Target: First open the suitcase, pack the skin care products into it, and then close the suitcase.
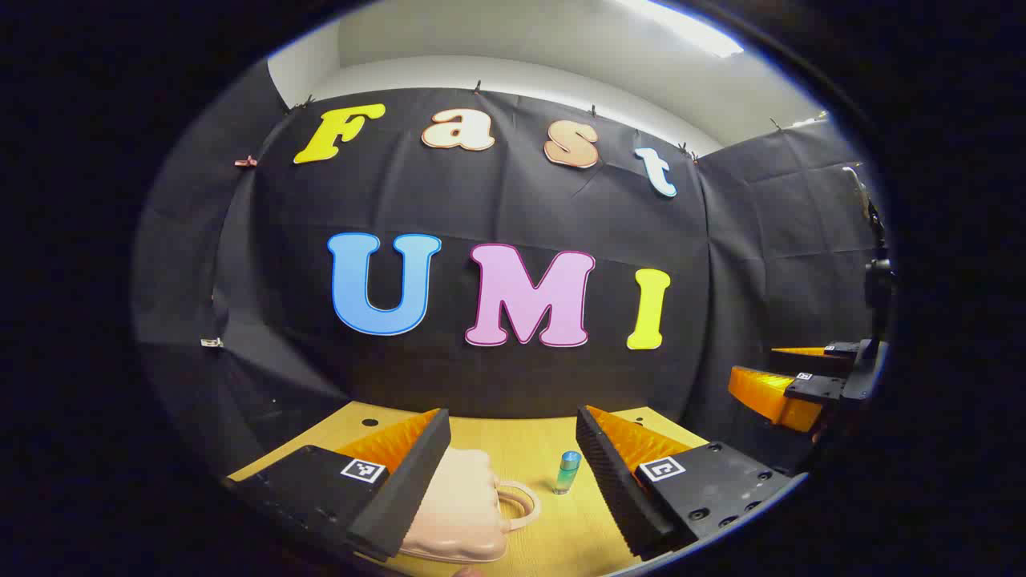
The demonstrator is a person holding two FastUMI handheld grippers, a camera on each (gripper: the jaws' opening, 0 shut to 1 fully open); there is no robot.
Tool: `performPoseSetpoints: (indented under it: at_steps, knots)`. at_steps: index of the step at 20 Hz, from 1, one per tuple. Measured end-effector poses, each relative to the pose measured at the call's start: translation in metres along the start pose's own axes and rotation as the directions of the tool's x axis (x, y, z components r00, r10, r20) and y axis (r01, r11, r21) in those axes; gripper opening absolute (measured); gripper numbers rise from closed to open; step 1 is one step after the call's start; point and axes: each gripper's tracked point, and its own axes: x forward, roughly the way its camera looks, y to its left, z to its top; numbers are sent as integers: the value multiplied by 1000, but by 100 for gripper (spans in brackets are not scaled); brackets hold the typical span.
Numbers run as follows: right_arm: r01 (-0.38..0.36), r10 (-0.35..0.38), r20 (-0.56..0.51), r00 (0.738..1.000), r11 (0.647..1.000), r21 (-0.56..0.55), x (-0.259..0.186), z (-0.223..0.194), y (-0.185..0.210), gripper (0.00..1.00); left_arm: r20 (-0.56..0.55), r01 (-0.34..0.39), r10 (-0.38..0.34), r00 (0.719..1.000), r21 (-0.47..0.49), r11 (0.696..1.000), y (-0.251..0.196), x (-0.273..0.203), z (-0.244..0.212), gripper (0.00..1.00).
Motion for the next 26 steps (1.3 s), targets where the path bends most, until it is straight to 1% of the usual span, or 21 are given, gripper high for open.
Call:
performPoseSetpoints:
  at_steps: [1, 7, 9, 11, 12, 14, 15, 16, 17, 18, 21, 22, 25, 26]
  knots:
    - [-2, 2, 2, 1000, 1000, -3, 0, 1, 1, 96, -4, 10, -10, 1000, -2, 1000, -2, 3, -1, 99]
    - [2, -1, 17, 1000, 1000, -15, 6, 6, 2, 94, 0, 50, -50, 999, 4, 999, -9, 11, 1, 99]
    - [7, -7, 21, 1000, 1000, -17, 10, 7, 0, 96, -4, 58, -58, 998, 5, 998, -10, 15, -1, 99]
    - [12, -12, 23, 1000, 1000, -14, 12, 9, 0, 96, -17, 63, -63, 998, 3, 998, -10, 19, -4, 99]
    - [15, -14, 23, 1000, 1000, -11, 13, 9, 0, 94, -25, 65, -65, 998, 1, 998, -11, 21, -5, 99]
    - [19, -19, 21, 1000, 1000, -12, 15, 7, 0, 94, -37, 71, -71, 997, -6, 997, -12, 23, -10, 99]
    - [21, -20, 19, 1000, 1000, -15, 16, 6, -1, 96, -46, 74, -75, 996, -7, 997, -13, 25, -14, 99]
    - [21, -20, 17, 1000, 1000, -17, 17, 4, -1, 94, -56, 78, -79, 995, -7, 997, -14, 27, -17, 99]
    - [19, -18, 17, 1000, 1000, -18, 17, 3, 1, 96, -68, 85, -85, 994, -6, 996, -17, 29, -22, 99]
    - [16, -16, 16, 1000, 1000, -19, 17, 3, 2, 94, -78, 94, -94, 993, -6, 996, -19, 32, -27, 99]
    - [8, -7, 9, 1000, 1000, -28, 19, -1, 1, 94, -130, 123, -125, 984, -26, 992, -30, 39, -50, 99]
    - [8, -7, 13, 1000, 999, -32, 19, -1, 0, 96, -149, 129, -133, 980, -35, 991, -32, 43, -58, 99]
    - [5, -4, 20, 1000, 999, -40, 20, -6, -9, 96, -214, 148, -157, 964, -54, 987, -45, 61, -89, 99]
    - [0, 1, 21, 1000, 999, -38, 21, -9, -11, 96, -250, 145, -154, 956, -54, 988, -48, 68, -101, 99]
